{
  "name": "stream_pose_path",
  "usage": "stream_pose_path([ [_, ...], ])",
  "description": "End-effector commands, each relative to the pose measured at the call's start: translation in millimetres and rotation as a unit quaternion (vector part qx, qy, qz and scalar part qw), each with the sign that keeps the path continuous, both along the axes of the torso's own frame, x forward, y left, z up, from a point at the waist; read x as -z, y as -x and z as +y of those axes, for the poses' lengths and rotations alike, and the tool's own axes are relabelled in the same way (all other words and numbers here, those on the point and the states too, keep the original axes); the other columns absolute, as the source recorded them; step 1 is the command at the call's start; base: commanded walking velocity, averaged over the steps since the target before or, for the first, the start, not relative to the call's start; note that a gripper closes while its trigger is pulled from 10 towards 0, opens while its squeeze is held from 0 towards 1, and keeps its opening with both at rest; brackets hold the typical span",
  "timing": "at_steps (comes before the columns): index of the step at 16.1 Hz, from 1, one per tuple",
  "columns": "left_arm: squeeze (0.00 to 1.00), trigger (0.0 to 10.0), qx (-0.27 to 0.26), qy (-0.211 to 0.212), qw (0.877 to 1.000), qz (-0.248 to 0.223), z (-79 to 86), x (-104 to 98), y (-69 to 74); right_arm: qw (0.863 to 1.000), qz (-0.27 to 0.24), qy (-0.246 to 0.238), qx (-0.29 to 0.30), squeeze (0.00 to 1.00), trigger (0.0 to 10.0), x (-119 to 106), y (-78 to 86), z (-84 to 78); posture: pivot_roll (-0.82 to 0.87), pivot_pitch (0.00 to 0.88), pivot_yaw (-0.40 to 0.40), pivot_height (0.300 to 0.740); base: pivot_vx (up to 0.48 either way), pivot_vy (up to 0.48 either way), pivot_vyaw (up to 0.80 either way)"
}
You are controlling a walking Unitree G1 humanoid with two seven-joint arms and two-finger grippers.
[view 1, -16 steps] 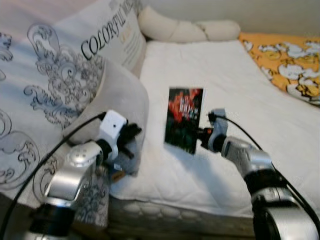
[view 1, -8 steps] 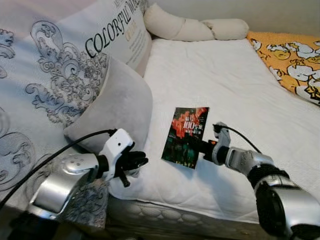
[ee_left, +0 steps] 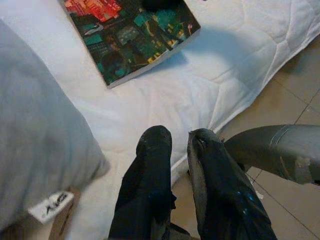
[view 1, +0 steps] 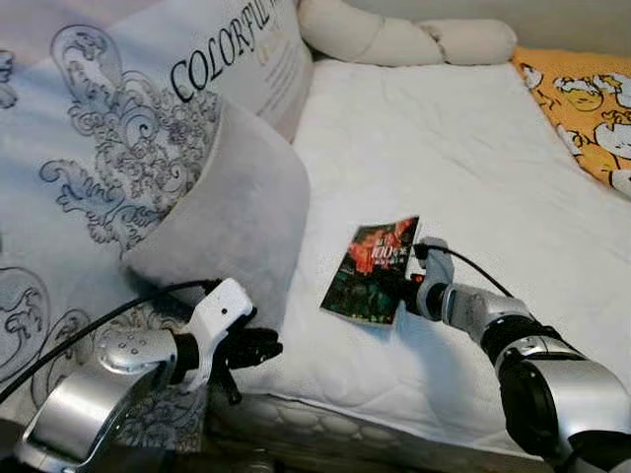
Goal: Clean up the room
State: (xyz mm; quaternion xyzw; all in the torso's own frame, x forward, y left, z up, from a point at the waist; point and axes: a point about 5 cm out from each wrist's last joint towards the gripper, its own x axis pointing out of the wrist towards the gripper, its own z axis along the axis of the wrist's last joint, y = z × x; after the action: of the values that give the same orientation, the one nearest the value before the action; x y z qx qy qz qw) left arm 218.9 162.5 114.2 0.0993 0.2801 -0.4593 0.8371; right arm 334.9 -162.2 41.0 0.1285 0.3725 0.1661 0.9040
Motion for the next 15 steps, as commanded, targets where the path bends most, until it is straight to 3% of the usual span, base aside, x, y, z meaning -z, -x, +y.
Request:
stream_pose_path([
  [1, 0.00, 10.0, -0.009, -0.004, 1.000, -0.004, 3.2, -3.8, 0.4, 0.999, -0.021, 0.041, 0.000, 1.00, 10.0, -4.7, -5.5, -0.7, 0.30, 0.000, 0.000, 0.740, 0.000, 0.000, 0.00],
  [5, 0.00, 10.0, -0.009, -0.006, 1.000, -0.001, 0.7, -2.8, 0.1, 0.989, -0.057, 0.126, 0.042, 1.00, 10.0, -9.6, -11.5, -16.8, 0.29, 0.000, 0.014, 0.740, 0.000, 0.000, 0.00],
  [7, 0.00, 10.0, -0.007, -0.007, 1.000, 0.000, -0.8, -2.5, -1.6, 0.988, -0.070, 0.131, 0.035, 1.00, 10.0, -13.7, -13.7, -21.0, 0.28, 0.000, 0.021, 0.740, 0.000, 0.000, 0.00],
  [10, 0.00, 10.0, 0.004, -0.006, 1.000, -0.002, -4.1, -0.6, -5.1, 0.982, -0.087, 0.156, -0.069, 1.00, 10.0, -15.2, -11.9, -19.5, 0.25, 0.000, 0.028, 0.740, 0.000, 0.000, 0.00],
  [12, 0.00, 10.0, 0.011, 0.001, 1.000, -0.004, -8.0, -0.4, -7.9, 0.978, -0.092, 0.135, -0.126, 1.00, 10.0, -17.8, -10.5, -17.1, 0.24, 0.000, 0.029, 0.740, 0.000, 0.000, 0.00],
  [15, 0.00, 10.0, 0.017, 0.011, 1.000, -0.003, -13.9, 1.9, -13.1, 0.957, -0.072, 0.109, -0.259, 1.00, 10.0, -12.3, 1.9, -9.9, 0.19, 0.000, 0.042, 0.740, 0.000, 0.000, 0.00],
])
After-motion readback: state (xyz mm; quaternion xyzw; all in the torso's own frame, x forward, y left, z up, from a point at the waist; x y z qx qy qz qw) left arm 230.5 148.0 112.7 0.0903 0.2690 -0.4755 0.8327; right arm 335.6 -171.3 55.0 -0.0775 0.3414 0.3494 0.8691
